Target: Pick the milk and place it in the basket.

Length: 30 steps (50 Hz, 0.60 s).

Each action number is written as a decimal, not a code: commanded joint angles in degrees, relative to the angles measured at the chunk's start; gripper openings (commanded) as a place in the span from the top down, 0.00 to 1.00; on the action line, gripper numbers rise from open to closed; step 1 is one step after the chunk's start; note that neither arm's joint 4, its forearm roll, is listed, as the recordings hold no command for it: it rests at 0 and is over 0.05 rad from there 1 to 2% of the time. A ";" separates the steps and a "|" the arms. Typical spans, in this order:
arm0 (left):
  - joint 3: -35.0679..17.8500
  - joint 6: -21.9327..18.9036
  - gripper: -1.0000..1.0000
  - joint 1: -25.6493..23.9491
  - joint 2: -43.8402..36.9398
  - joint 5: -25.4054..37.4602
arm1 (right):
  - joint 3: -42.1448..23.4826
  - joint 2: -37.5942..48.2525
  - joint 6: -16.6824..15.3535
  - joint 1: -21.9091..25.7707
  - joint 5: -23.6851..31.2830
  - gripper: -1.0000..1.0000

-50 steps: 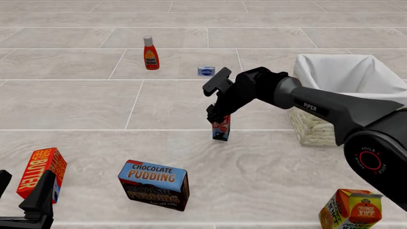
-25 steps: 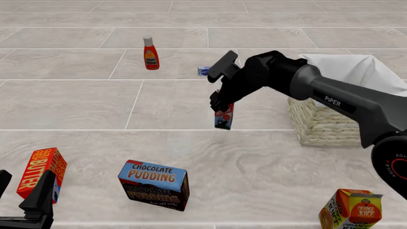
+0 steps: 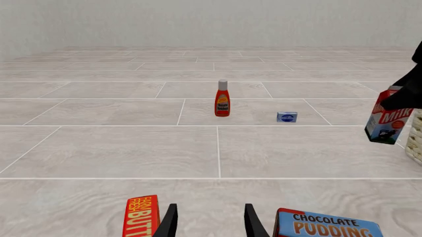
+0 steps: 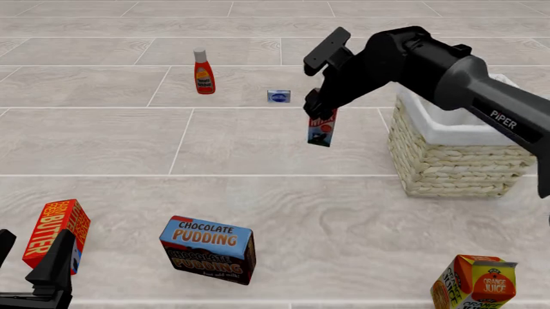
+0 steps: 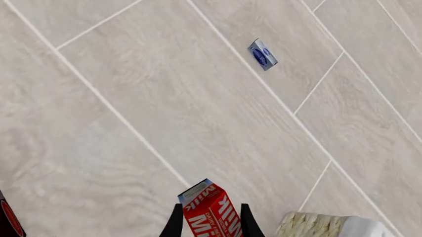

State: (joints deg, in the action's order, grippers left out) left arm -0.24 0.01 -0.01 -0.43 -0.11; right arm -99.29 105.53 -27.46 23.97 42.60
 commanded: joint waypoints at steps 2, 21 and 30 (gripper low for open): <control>0.00 -0.01 0.00 0.00 -0.01 0.00 | -4.43 -2.85 -0.43 -3.74 3.66 1.00; 0.00 0.00 0.00 0.00 0.00 0.00 | -12.77 -4.33 -0.77 -11.00 7.87 1.00; 0.00 0.00 0.00 0.01 0.01 0.00 | -16.71 -3.92 -0.91 -15.51 8.90 1.00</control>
State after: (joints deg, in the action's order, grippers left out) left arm -0.24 0.01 -0.01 -0.43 -0.11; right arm -111.04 102.41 -29.41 12.95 50.45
